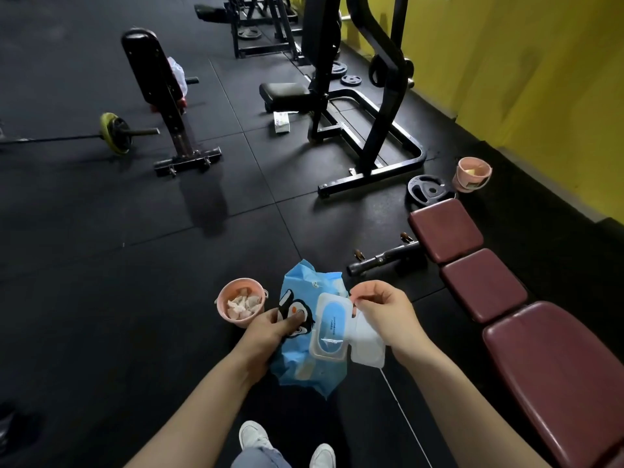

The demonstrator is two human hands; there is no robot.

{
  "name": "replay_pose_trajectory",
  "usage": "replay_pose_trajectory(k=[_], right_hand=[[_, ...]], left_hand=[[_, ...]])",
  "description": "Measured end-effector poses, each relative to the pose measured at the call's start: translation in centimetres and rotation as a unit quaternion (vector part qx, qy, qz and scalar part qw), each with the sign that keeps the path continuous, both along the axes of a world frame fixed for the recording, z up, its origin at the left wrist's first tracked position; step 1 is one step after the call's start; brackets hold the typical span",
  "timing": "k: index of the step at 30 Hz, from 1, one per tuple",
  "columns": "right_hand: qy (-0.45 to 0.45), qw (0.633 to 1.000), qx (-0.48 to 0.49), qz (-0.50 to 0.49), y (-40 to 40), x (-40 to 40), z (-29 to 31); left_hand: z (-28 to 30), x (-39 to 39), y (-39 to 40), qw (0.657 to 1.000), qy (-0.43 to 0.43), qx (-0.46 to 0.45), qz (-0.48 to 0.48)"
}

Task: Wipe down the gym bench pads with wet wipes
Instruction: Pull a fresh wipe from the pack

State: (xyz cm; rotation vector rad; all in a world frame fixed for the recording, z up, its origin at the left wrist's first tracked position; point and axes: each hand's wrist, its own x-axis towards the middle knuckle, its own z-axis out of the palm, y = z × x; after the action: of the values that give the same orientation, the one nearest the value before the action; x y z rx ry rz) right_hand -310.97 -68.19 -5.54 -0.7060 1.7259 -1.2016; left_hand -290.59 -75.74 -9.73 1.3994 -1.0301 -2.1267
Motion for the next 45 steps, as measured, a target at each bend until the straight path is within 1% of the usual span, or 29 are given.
replay_pose_trajectory(k=[1,2,3,4,5,6,7,8,9,10,12,14,18,20,25,26,27,28,29,31,32,34,36,38,40,42,45], right_hand=[[0.012,1.000,0.009,0.006,0.0,0.3,-0.3],[0.045,0.999,0.020,0.013,0.2,0.5,-0.6],[0.116,0.993,0.023,0.026,0.4,0.7,-0.9],[0.217,0.975,0.004,0.042,0.7,0.8,-0.9],[0.318,0.945,-0.042,0.064,1.0,0.9,-1.0],[0.396,0.908,-0.099,0.098,1.4,1.1,-1.1],[0.444,0.874,-0.135,0.143,1.7,1.5,-1.2],[0.472,0.850,-0.144,0.184,1.9,2.1,-1.4],[0.483,0.838,-0.137,0.215,2.1,2.6,-1.7],[0.482,0.837,-0.119,0.231,2.0,3.1,-2.1],[0.459,0.853,-0.088,0.234,1.9,3.7,-2.9],[0.428,0.872,-0.078,0.226,1.6,3.9,-3.4],[0.378,0.890,-0.065,0.248,1.1,4.2,-3.0],[0.394,0.883,-0.064,0.247,0.9,4.3,-3.0],[0.470,0.843,-0.096,0.243,1.0,4.5,-2.9],[0.470,0.844,-0.094,0.242,1.0,4.6,-2.6],[0.457,0.853,-0.094,0.234,1.1,4.7,-2.4],[0.429,0.872,-0.095,0.216,1.1,4.8,-2.2],[0.382,0.900,-0.093,0.187,1.1,4.9,-1.9],[0.265,0.955,-0.075,0.107,0.8,4.9,-1.2],[0.201,0.976,-0.060,0.067,0.6,5.1,-0.9],[0.089,0.995,-0.030,0.018,0.4,5.5,-0.6],[0.045,0.998,-0.035,0.003,0.5,5.6,-0.6],[0.055,0.997,-0.055,0.022,0.9,5.4,-0.8],[0.125,0.987,-0.061,0.078,1.5,5.0,-1.0],[0.211,0.966,-0.044,0.140,1.8,5.0,-1.3],[0.270,0.948,-0.004,0.168,1.9,5.4,-1.7]], left_hand=[[0.1,0.0,0.0,1.000,-0.006,-0.010,0.011],[0.1,0.1,0.1,1.000,-0.012,-0.020,0.020],[0.1,0.2,0.1,0.999,-0.019,-0.029,0.028],[0.0,0.3,0.1,0.998,-0.026,-0.039,0.036],[-0.1,0.4,0.2,0.997,-0.031,-0.048,0.045],[-0.1,0.6,0.2,0.996,-0.033,-0.056,0.055],[0.0,0.7,0.3,0.995,-0.031,-0.066,0.064],[0.1,0.8,0.4,0.994,-0.029,-0.073,0.071],[0.2,0.9,0.5,0.994,-0.028,-0.078,0.077],[0.3,1.0,0.5,0.993,-0.029,-0.080,0.083],[0.4,1.3,0.5,0.992,-0.030,-0.080,0.092],[0.6,1.5,0.4,0.992,-0.033,-0.078,0.097],[1.1,2.1,0.2,0.991,-0.043,-0.089,0.094],[1.1,2.4,0.2,0.991,-0.043,-0.095,0.087],[1.4,2.5,0.7,0.993,-0.029,-0.087,0.079],[1.5,2.5,0.8,0.993,-0.026,-0.083,0.078],[1.6,2.5,0.8,0.993,-0.024,-0.081,0.077],[1.6,2.6,0.9,0.994,-0.024,-0.080,0.077],[1.6,2.6,0.9,0.994,-0.023,-0.081,0.075],[1.7,2.6,1.0,0.994,-0.021,-0.080,0.072],[1.7,2.6,1.0,0.994,-0.021,-0.079,0.068],[1.7,2.6,1.2,0.995,-0.021,-0.075,0.060],[1.7,2.6,1.4,0.995,-0.018,-0.075,0.060],[1.6,2.5,1.5,0.995,-0.017,-0.076,0.069],[1.5,2.5,1.5,0.994,-0.018,-0.075,0.078],[1.5,2.3,1.6,0.994,-0.020,-0.079,0.078],[1.3,1.8,1.7,0.994,-0.033,-0.090,0.061]])
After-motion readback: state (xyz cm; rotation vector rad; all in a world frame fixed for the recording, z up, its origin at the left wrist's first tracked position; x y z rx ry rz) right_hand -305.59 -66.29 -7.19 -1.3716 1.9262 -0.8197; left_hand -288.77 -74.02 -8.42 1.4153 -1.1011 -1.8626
